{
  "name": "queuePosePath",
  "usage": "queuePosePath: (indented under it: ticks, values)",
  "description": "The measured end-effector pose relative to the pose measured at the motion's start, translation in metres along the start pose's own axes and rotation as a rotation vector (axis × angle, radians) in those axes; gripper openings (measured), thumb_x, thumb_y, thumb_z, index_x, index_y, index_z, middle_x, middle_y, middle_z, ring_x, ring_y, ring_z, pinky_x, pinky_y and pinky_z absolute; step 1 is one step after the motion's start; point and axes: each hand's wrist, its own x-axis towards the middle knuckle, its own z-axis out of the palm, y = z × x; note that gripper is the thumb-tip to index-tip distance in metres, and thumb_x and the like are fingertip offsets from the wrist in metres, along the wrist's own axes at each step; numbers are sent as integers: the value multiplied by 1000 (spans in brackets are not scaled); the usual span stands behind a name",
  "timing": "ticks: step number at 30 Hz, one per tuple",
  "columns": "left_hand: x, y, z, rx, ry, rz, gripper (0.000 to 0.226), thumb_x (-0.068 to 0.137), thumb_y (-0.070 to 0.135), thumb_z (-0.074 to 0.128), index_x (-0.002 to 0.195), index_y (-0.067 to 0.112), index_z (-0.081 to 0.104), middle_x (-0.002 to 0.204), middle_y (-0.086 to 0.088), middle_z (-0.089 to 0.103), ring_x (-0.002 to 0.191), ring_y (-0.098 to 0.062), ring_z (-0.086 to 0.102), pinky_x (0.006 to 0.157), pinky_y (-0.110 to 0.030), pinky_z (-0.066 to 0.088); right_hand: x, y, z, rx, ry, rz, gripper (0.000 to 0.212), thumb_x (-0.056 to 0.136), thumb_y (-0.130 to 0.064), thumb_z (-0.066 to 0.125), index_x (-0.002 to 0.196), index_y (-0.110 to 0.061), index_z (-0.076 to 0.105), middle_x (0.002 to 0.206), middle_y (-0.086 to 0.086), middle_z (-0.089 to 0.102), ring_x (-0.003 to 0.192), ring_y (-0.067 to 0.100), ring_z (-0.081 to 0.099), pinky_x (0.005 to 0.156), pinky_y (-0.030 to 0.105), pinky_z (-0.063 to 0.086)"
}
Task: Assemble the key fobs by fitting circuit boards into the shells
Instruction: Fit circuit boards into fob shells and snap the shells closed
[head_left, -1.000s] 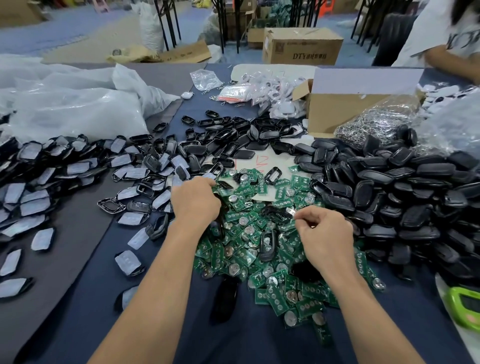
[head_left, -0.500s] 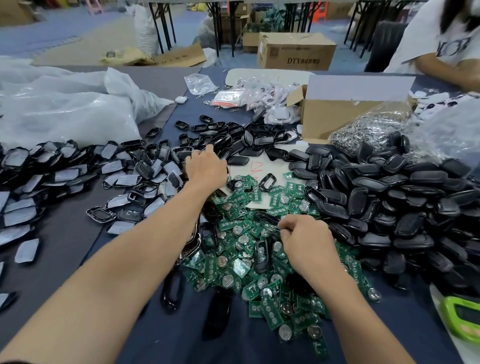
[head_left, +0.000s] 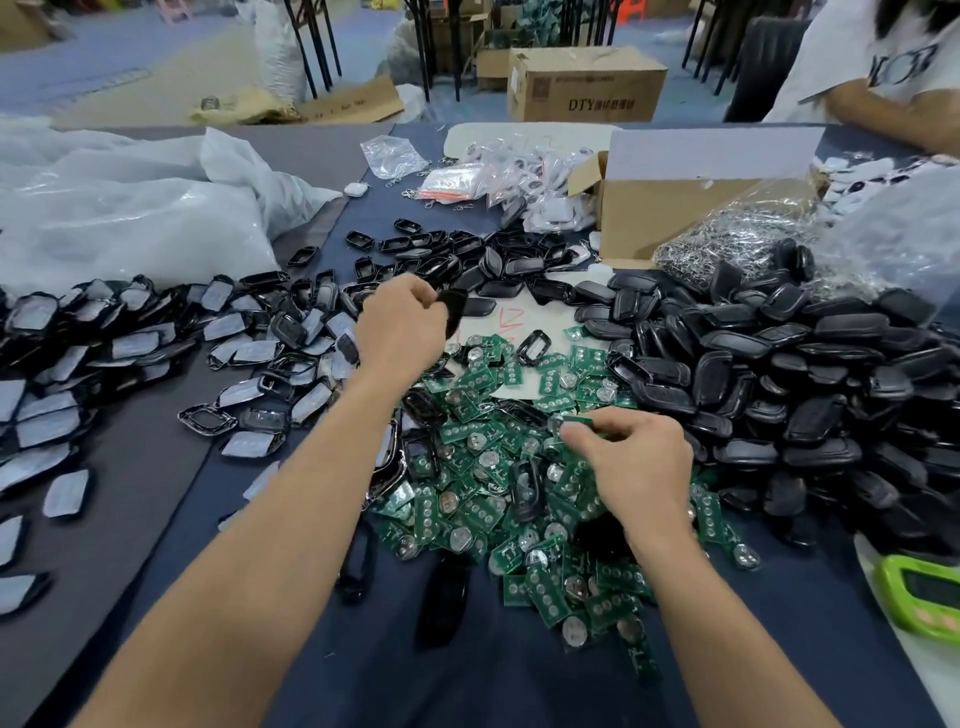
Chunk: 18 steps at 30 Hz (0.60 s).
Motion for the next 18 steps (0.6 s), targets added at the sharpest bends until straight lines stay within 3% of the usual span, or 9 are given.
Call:
queuePosePath:
  ticks: [2, 4, 7, 9, 11, 13, 14, 16, 18]
  values:
    - [-30, 1, -1, -290, -93, -85, 15, 90, 14, 74, 91, 29, 69, 88, 9, 71, 71, -12, 71, 57, -33, 60, -6, 2, 1, 122, -17, 20, 11, 79, -48, 79, 68, -47, 77, 64, -24, 71, 47, 1, 58, 53, 20, 43]
    - [-62, -2, 2, -490, -226, -170, 22, 90, 5, 73, 98, 26, 72, 91, 1, 73, 61, -13, 73, 51, -26, 58, -10, 2, 0, 161, -14, 29, 17, 81, -48, 80, 68, -58, 74, 72, -33, 71, 63, -9, 65, 64, 20, 48]
    - [-105, -12, 13, -556, -300, -227, 24, 92, 9, 74, 106, 28, 75, 92, 0, 77, 47, -12, 64, 48, -21, 52, -11, 4, -1, 333, -83, 97, 17, 86, -35, 82, 73, -46, 80, 78, -19, 77, 78, -3, 70, 82, 27, 52]
    - [-128, -18, 20, -578, -262, -278, 23, 92, 15, 75, 108, 32, 76, 93, 3, 77, 45, -12, 63, 47, -17, 50, -14, 1, -5, 448, -198, 142, 15, 91, -32, 77, 78, -29, 83, 79, -5, 78, 76, 11, 65, 76, 29, 51]
    - [-146, -21, 27, -640, -245, -337, 23, 92, 16, 76, 110, 29, 75, 94, 1, 76, 46, -14, 64, 46, -20, 48, -18, 0, -7, 516, -253, 158, 17, 93, -29, 76, 79, -22, 81, 87, 1, 79, 79, 14, 66, 68, 29, 49]
    - [-158, -21, 31, -722, -245, -384, 22, 91, 11, 77, 106, 27, 73, 90, -3, 76, 52, -15, 68, 48, -20, 49, -22, 2, -8, 551, -295, 150, 10, 90, -11, 77, 89, -20, 81, 89, 9, 79, 76, 15, 66, 59, 26, 47]
    - [-163, -20, 32, -764, -248, -408, 23, 91, 7, 76, 104, 26, 72, 88, -4, 76, 58, -14, 71, 50, -19, 52, -24, 3, -8, 582, -328, 145, 21, 89, -1, 75, 98, -19, 79, 85, 15, 76, 69, 15, 62, 53, 24, 45]
    - [-168, -19, 33, -820, -253, -434, 25, 91, 2, 76, 104, 23, 72, 86, -5, 76, 67, -8, 74, 55, -20, 56, -26, 3, -7, 610, -346, 146, 31, 90, 6, 72, 111, -16, 74, 79, 17, 74, 58, 14, 56, 47, 21, 43]
    - [-170, -18, 32, -840, -256, -422, 26, 90, 0, 75, 105, 21, 75, 85, -4, 78, 71, -7, 74, 57, -21, 57, -27, 4, -6, 622, -310, 171, 24, 95, 4, 67, 114, -12, 70, 81, 13, 77, 53, 16, 61, 45, 21, 45]
